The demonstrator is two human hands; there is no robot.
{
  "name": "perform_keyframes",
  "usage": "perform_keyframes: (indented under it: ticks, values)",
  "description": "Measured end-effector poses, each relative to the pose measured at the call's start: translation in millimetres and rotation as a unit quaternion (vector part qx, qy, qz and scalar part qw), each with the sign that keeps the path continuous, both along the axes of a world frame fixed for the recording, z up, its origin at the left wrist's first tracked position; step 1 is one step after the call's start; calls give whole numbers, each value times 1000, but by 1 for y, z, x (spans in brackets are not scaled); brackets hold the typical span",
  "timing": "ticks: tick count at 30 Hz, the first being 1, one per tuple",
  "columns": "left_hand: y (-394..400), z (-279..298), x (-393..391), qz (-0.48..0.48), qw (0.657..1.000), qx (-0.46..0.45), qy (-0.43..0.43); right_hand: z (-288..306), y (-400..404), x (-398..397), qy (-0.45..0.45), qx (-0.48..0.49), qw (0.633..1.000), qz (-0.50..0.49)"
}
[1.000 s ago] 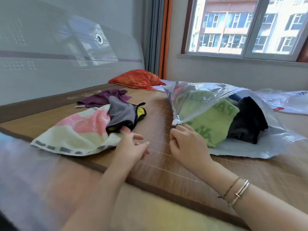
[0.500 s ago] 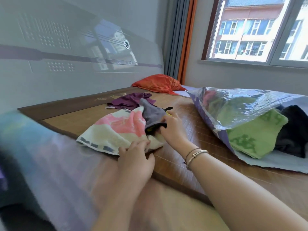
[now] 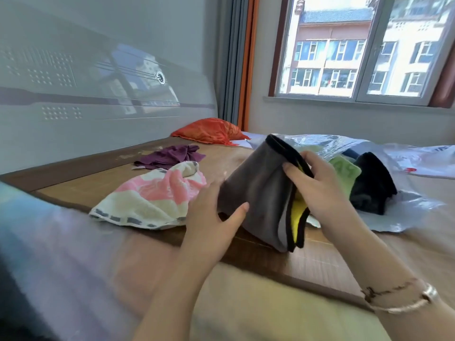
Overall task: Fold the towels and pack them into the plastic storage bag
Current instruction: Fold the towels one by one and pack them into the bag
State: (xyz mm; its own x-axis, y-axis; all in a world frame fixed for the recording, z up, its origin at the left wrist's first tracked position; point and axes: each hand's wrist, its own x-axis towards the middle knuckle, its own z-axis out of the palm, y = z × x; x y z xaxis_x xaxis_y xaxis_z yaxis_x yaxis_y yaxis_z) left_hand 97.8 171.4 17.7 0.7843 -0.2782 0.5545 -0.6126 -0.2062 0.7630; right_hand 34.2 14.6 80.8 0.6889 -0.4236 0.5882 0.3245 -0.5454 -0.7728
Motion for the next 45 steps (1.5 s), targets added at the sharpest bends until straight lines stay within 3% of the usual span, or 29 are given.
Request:
perform_keyframes:
  ticks: [8, 11, 15, 18, 22, 28, 33, 36, 38, 40, 42, 45]
  values:
    - [-21, 47, -68, -137, 983, -120, 7, 31, -19, -77, 161, -72, 979, 105]
    - [-26, 58, -80, -117, 982, -148, 2, 39, -26, -99, 215, -82, 964, 134]
    - [-30, 63, -90, -46, 990, -129, -13, 37, -43, -121, 301, -199, 927, 100]
    - [-28, 68, -96, -9, 990, -135, -30, 32, -53, -132, 279, -208, 935, 62]
    - [-21, 77, -99, 30, 986, -155, -53, 36, -58, -140, 138, -185, 973, -5]
    - [-4, 98, -105, 9, 986, -164, -22, 54, -49, -161, 15, -185, 981, -58]
    - [11, 109, -91, -76, 984, -117, 107, 44, -50, -151, 100, -200, 974, -33]
    - [23, 119, -64, -61, 987, -35, 143, 56, -51, -127, 226, -305, 921, -81]
    - [29, 127, -44, -30, 986, 0, 164, 75, -50, -101, 298, -237, 924, -32]
    - [32, 141, -28, -30, 982, -8, 185, 97, -44, -77, 321, -80, 943, 35]
    - [36, 160, -15, -61, 976, -77, 193, 120, -42, -55, 241, -3, 969, 57]
    - [45, 187, -7, -74, 980, -148, 108, 142, -41, -37, 111, -9, 992, 67]
